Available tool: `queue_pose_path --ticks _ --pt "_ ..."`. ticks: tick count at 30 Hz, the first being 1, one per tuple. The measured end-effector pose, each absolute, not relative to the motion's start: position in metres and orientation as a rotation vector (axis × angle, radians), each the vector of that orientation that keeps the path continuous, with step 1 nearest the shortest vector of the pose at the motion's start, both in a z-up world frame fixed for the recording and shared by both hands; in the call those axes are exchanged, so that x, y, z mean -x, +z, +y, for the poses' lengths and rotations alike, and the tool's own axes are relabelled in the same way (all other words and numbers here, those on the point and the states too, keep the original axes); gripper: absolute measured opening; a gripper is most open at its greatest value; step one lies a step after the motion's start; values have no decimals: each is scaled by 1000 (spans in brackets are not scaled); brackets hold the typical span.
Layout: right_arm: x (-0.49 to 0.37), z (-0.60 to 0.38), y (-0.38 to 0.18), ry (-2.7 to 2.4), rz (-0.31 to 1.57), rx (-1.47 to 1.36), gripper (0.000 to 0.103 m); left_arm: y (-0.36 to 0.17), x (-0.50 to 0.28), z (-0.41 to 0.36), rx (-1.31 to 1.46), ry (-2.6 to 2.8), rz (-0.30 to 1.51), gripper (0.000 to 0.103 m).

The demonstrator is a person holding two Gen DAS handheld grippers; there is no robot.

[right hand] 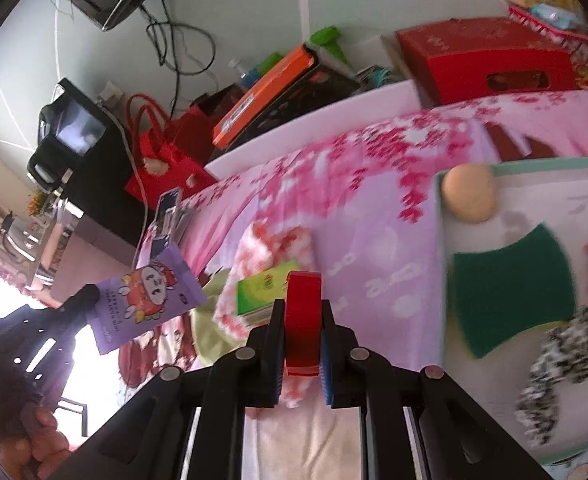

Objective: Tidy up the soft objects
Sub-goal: 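Carry the tape roll and wipes pack into the tray and release both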

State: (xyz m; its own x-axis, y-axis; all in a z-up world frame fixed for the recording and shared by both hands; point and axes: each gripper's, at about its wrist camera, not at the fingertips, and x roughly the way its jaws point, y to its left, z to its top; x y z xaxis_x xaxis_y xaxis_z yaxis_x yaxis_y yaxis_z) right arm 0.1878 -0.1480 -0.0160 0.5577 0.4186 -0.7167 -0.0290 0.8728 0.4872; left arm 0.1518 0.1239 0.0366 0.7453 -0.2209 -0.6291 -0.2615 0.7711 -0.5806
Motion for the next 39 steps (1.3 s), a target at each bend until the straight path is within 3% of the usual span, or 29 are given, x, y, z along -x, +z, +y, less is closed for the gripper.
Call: queue_pose_path --ticks 15,27,39 --pt "-176 -275 -3 -79 858 -453 15 61 -177 -18 570 -335 724 4" --pt "-160 -373 -20 -335 860 -525 15 18 -204 -120 544 -557 835 4" --pt "-160 -386 -25 -404 891 -492 16 -35 -215 -154 525 -572 983 4"
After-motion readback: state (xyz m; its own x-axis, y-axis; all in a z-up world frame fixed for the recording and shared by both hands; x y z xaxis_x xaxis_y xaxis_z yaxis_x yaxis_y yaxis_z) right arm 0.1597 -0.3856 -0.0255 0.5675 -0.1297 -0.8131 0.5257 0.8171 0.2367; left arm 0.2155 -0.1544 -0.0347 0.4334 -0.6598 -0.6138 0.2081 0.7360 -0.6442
